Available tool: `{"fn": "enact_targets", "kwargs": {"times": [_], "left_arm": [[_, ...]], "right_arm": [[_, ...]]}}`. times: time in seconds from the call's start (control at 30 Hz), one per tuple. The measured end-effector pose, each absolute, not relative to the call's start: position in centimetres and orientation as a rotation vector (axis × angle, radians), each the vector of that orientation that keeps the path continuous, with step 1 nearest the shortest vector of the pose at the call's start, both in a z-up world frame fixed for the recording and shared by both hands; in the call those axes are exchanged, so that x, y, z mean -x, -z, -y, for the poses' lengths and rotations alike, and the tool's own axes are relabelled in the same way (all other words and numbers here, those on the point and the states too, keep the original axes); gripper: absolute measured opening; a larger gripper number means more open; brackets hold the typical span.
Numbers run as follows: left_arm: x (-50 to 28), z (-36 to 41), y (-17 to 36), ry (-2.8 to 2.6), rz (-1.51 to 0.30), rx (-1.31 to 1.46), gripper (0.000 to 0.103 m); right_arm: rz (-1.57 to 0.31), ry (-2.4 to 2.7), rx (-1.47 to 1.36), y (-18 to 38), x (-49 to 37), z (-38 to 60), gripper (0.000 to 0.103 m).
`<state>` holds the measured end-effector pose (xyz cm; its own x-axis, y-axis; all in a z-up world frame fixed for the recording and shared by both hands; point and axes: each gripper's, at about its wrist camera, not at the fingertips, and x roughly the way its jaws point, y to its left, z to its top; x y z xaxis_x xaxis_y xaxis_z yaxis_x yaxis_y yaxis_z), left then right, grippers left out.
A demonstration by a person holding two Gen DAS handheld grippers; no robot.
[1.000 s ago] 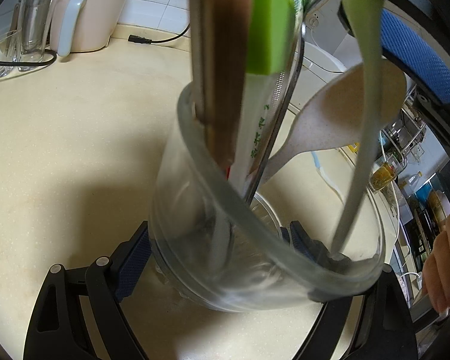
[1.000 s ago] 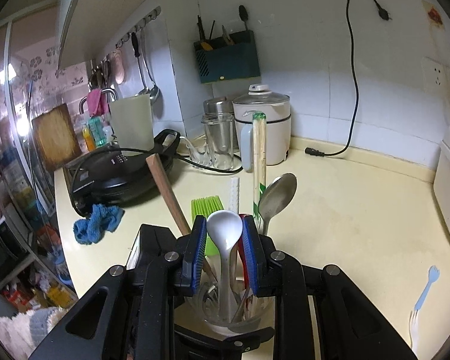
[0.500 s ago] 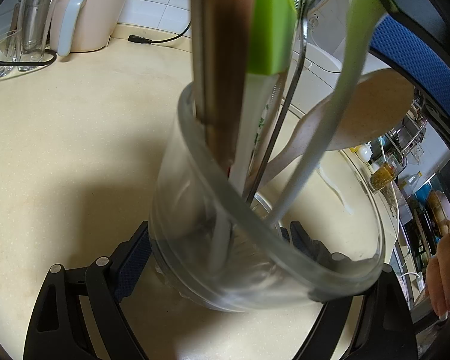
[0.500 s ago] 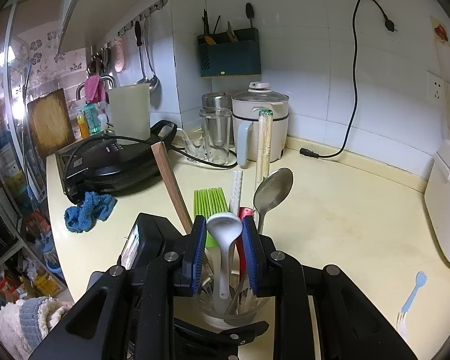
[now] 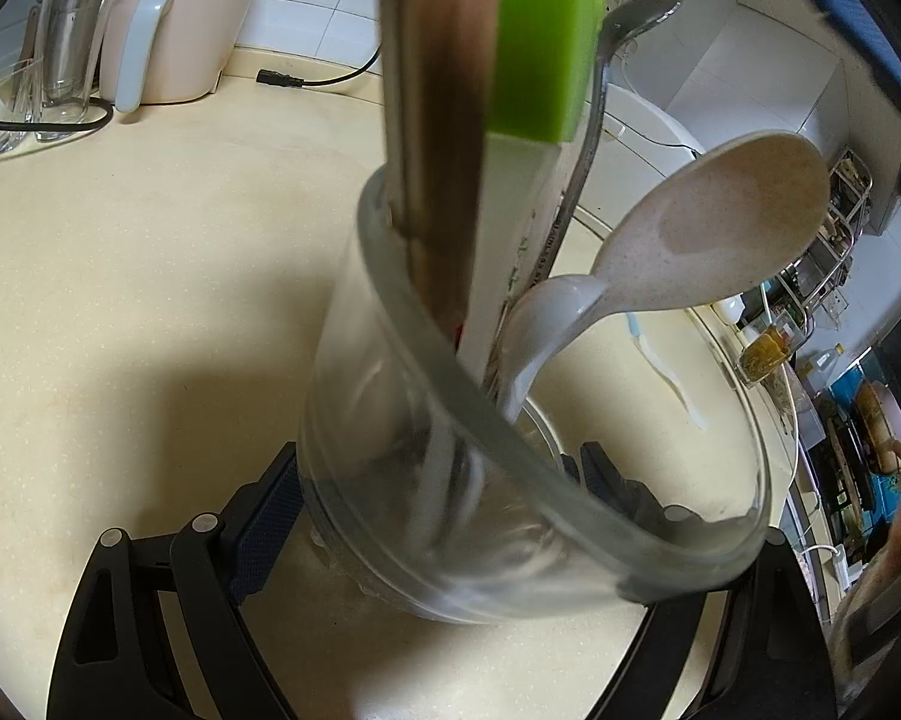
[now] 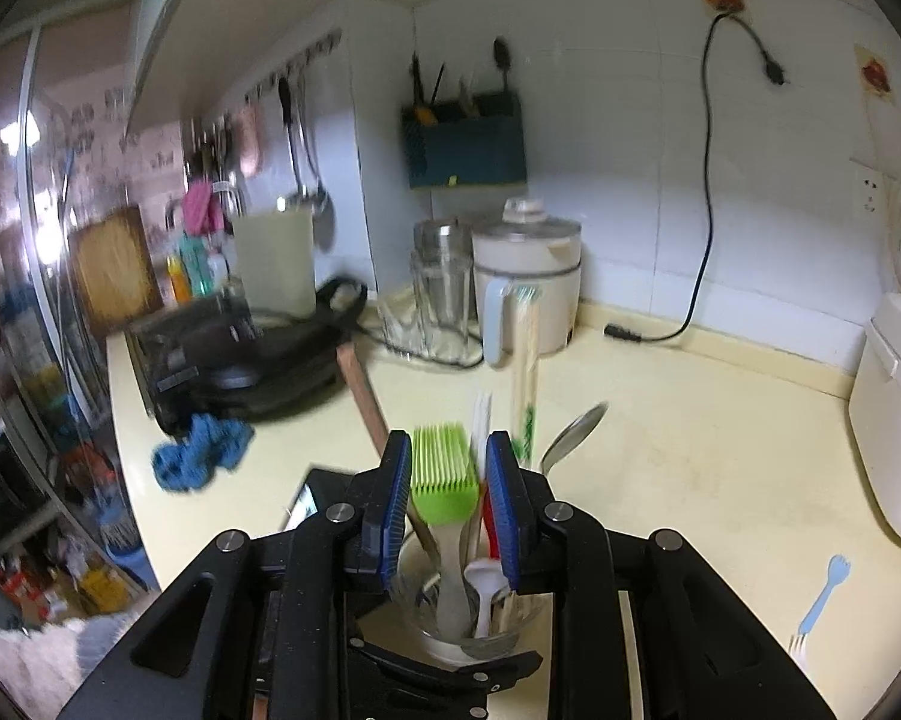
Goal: Organize utensils
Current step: 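Lower the white spoon into the glass and open the right tool, then move the right tool over the blue spork on the counter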
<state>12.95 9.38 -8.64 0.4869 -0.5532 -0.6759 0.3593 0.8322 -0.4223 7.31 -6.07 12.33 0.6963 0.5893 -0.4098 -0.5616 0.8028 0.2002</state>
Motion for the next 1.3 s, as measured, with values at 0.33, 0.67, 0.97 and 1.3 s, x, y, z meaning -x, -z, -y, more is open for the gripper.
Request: {"fn": "enact_targets", "kwargs": {"times": [0.33, 0.67, 0.97, 1.3], "left_arm": [[-13.0, -9.5, 8.7, 0.561, -0.905, 0.236, 0.09], [-12.9, -9.5, 8.6, 0.56, -0.905, 0.238, 0.09], [-12.9, -9.6, 8.6, 0.56, -0.906, 0.238, 0.091], [-12.8, -9.7, 8.6, 0.56, -0.907, 0.242, 0.091]], "right_arm": [[-0.488, -0.388, -0.227, -10.6, -7.1, 18.0, 0.03], [-0.642, 0.071, -0.562, 0.4, -4.9, 34.0, 0.03], [-0.721, 0.028, -0.714, 3.9, -5.3, 36.1, 0.03], [-0.76, -0.043, -0.592, 3.5, -6.4, 32.7, 0.03]]}}
